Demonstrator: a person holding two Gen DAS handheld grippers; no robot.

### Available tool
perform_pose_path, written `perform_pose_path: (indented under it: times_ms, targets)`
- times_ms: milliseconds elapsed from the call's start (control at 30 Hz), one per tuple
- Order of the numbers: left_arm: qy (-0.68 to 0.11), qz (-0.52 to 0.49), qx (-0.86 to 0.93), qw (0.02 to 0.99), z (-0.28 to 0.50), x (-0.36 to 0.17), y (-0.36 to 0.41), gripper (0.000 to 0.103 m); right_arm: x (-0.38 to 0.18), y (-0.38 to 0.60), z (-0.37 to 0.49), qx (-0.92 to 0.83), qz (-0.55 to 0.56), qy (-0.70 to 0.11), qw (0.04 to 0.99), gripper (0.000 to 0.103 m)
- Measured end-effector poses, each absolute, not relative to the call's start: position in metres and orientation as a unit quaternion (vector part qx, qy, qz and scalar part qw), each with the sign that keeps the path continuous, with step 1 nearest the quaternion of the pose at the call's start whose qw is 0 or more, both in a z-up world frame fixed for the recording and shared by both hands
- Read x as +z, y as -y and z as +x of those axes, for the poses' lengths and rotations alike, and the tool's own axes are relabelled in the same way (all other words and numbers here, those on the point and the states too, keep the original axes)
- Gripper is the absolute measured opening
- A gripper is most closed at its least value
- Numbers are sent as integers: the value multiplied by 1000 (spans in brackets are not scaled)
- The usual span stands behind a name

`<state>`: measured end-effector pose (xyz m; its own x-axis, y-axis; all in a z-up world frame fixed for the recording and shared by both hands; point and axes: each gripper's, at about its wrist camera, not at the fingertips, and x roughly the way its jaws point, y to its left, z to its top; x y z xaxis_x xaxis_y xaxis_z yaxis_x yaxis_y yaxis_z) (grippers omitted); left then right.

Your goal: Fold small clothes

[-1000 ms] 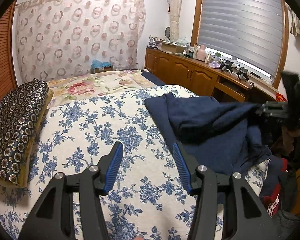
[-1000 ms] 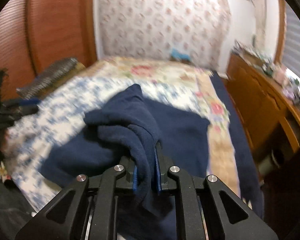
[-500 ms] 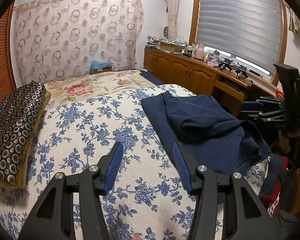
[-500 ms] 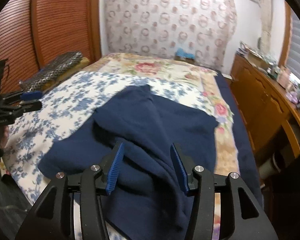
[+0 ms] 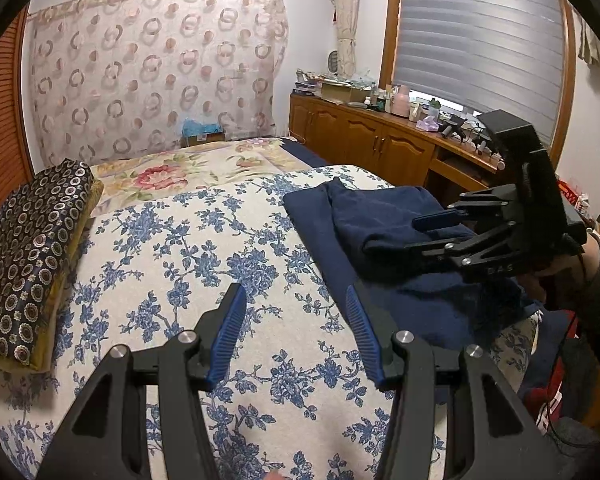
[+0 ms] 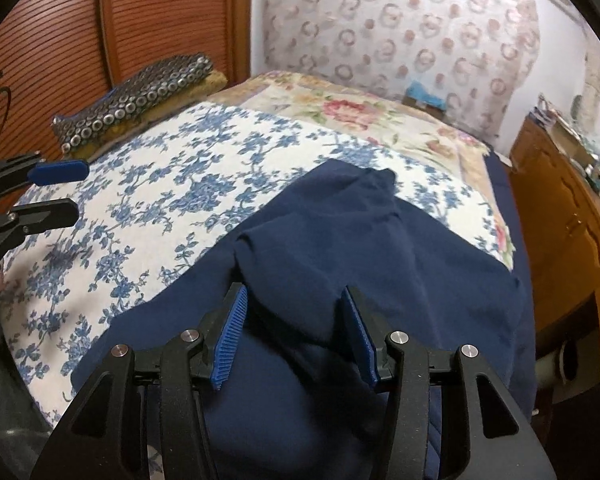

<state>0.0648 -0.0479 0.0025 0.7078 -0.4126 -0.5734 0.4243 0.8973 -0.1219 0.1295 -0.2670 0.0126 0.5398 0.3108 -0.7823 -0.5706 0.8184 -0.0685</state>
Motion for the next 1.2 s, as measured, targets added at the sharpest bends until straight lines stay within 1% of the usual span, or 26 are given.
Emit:
perform_pose_path:
  times_ms: [267,467,500,533,567,600,633,667,700,967,1100,1200]
  targets:
    - [-311,9,-226,923,64,1,48,51,-11,250,139,267,-191,-437,837,52]
    - [-314,9,-227,922,63,-2,50,51,-20,251,146,259,-192,-439,838,52]
    - [-314,9,-227,922,63,-2,50,51,-19,252,146,260,-190,-437,840,49]
    - [-314,9,-228,922,63,-2,50,51,-18,253,146,260,-188,-436,841,41]
    - [-315,10,-228,921,63,-2,51,51,-17,254,146,260,-186,-432,843,35]
    - [-315,10,-229,921,63,-2,51,51,-16,255,146,261,-184,-429,845,15]
    - [-315,11,-229,921,63,-2,52,51,-13,257,146,264,-179,-425,847,9]
    - [-315,11,-229,921,63,-3,52,51,-10,259,146,264,-175,-421,850,8]
    - [-315,11,-229,921,63,-3,53,51,-5,263,146,264,-164,-413,856,4]
    - [-317,12,-232,919,62,-4,56,51,48,311,157,220,-103,-350,905,3]
    - [-318,12,-233,919,63,-4,56,51,70,344,170,182,-87,-332,921,3]
    - [-320,12,-236,918,63,-5,58,51,79,375,188,119,-88,-329,933,3]
